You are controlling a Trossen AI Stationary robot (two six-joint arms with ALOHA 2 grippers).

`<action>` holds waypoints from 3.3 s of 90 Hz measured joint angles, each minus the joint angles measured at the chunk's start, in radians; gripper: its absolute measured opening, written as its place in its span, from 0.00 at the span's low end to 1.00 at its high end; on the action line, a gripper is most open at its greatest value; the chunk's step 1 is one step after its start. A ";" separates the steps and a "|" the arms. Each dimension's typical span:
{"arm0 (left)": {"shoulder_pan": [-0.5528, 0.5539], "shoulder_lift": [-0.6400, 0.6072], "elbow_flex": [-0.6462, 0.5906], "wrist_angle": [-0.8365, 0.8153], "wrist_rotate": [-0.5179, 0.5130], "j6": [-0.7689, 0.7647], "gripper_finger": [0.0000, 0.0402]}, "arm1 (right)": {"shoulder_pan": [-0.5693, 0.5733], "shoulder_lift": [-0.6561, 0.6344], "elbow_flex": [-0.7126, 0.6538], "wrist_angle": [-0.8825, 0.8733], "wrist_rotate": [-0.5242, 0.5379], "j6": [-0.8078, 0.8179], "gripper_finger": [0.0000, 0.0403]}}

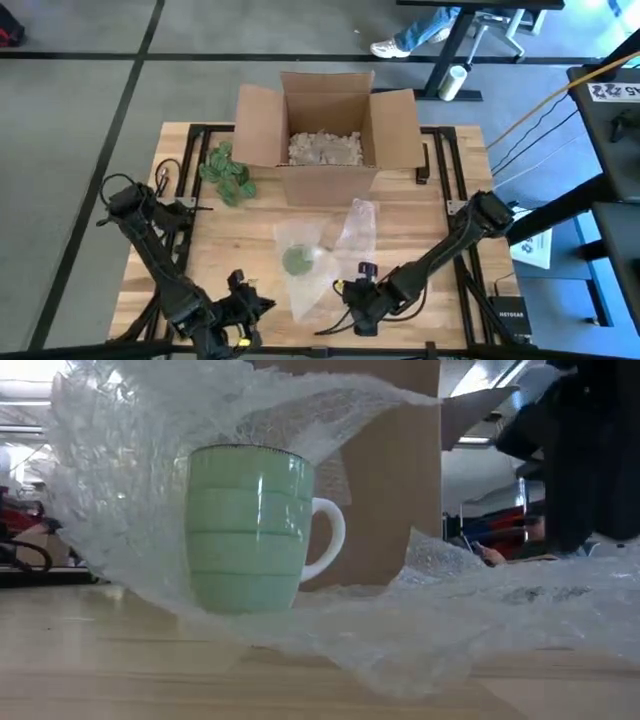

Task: Wrap mug
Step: Wrap the green mug in bubble wrap

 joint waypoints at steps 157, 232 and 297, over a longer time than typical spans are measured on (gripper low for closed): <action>-0.076 0.002 -0.045 0.124 -0.104 0.013 0.02 | 0.073 -0.039 -0.001 -0.122 0.458 0.508 0.01; -0.102 0.002 -0.044 0.123 -0.104 0.007 0.02 | 0.065 -0.039 -0.109 0.024 0.382 0.533 0.15; -0.101 0.002 -0.044 0.123 -0.104 0.007 0.02 | 0.060 -0.044 -0.110 0.053 0.393 0.512 0.14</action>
